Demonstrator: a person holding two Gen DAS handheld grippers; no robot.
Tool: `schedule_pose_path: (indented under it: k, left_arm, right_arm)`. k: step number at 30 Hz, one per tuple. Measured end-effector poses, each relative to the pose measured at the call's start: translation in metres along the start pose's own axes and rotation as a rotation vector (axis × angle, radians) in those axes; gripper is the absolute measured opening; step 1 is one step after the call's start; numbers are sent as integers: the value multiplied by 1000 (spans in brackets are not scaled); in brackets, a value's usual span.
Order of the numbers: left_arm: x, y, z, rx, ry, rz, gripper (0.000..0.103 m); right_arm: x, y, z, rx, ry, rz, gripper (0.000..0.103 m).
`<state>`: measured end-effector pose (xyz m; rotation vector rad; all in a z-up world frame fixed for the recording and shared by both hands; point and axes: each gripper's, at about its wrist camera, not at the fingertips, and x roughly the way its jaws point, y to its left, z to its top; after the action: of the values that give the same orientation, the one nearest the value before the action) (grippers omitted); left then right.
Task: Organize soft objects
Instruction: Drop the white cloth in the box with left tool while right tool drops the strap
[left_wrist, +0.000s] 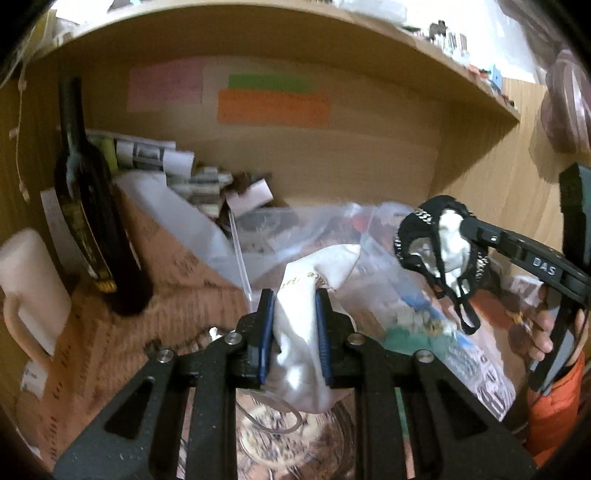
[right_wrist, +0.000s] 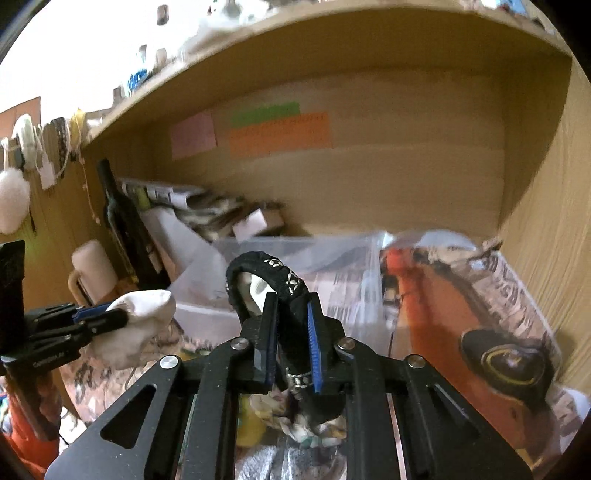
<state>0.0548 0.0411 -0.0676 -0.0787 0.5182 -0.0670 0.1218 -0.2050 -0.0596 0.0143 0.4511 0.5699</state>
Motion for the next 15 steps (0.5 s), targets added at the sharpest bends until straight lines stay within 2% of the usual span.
schedule_pose_path:
  k: [9,15]
  left_arm:
    - [13,3,39,12,-63,22,21]
    - [34,0,58,25,-61,38,21]
  right_arm:
    - [-8,2,30,-38,-99,-46,13]
    - [13,1,43,-51,-101,-74,13]
